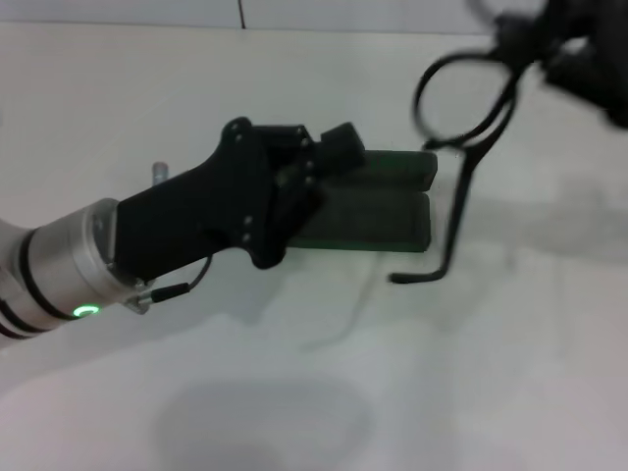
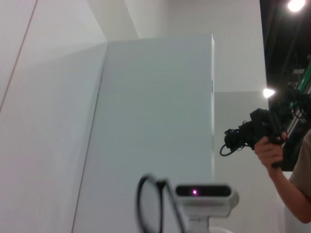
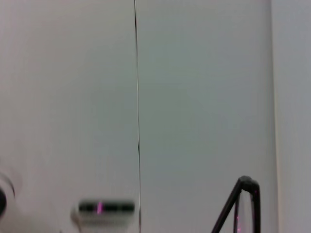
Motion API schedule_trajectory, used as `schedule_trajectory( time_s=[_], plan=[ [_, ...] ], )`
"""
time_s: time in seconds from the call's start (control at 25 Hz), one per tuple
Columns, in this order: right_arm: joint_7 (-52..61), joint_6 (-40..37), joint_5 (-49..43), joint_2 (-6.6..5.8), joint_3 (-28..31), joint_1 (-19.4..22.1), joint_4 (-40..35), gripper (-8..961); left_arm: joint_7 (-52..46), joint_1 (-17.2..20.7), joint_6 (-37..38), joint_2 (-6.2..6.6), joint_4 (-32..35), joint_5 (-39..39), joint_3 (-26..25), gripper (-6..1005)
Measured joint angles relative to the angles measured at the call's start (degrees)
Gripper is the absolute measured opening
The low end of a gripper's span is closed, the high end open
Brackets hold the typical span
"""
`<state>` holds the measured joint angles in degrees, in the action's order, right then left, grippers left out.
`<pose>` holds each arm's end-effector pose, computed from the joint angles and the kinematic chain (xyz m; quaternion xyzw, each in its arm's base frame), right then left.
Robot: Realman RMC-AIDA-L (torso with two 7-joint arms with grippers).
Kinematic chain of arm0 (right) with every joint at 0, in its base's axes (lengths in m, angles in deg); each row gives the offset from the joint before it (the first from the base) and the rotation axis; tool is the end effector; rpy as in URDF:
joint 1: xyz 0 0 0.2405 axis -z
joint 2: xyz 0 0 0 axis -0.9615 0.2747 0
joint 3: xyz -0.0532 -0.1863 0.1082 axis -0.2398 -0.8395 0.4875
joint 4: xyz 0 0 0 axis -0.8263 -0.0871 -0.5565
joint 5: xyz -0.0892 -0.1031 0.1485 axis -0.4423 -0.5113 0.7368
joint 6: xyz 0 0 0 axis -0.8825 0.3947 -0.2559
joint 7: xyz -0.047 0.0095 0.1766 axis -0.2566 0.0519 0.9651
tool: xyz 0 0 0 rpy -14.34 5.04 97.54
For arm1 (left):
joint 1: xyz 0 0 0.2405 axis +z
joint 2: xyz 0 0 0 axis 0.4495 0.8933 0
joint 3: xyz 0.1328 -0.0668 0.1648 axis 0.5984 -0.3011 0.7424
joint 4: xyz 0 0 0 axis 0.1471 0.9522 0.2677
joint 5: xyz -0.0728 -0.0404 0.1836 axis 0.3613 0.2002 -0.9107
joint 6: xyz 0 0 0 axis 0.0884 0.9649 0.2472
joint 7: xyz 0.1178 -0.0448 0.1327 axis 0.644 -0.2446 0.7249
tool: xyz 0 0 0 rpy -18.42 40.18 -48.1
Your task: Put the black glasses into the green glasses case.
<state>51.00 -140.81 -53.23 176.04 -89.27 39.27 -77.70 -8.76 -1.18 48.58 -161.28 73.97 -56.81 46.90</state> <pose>0.0921 0.3245 0.0612 -0.9140 -0.0020 0.4004 0.0659 -0.1378 0.2558 -0.0106 -0.8182 -0.0604 -0.5657 0.0828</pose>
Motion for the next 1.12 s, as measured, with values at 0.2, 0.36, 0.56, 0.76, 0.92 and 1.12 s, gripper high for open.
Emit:
schedule_trajectory(
  time_s=[0.2, 0.36, 0.56, 0.76, 0.92, 1.12],
  plan=[
    [0.02, -3.36, 3.49, -0.61, 4.79, 0.01, -0.03, 87, -0.04, -0.97, 0.3, 0.2, 0.77, -6.31, 0.51, 21],
    [-1.05, -1.59, 3.85, -0.23, 4.27, -1.16, 0.44, 87, -0.07, -3.2, 1.46, -0.64, 1.78, -11.49, 0.84, 21],
    [-3.19, 6.25, 2.26, -0.09, -3.32, -3.47, 3.01, 86, 0.33, -4.4, 2.19, -1.02, 1.68, -9.36, 3.46, 22],
    [-3.72, 11.89, -1.03, 0.01, -10.25, -6.31, 4.6, 86, 0.34, -3.92, 2.23, -0.78, 1.53, -6.4, 3.58, 22],
    [-3.73, 15.2, -3.54, 0.55, -15.18, -8.0, 5.1, 86, -0.4, -3.68, 2.03, -0.74, 0.85, -4.65, 3.18, 22],
    [-3.55, 18.17, -3.72, 0.58, -20.84, -9.32, 5.28, 86, -1.67, -3.7, 0.74, -0.64, -2.86, 0.2, 3.15, 22]
  ],
)
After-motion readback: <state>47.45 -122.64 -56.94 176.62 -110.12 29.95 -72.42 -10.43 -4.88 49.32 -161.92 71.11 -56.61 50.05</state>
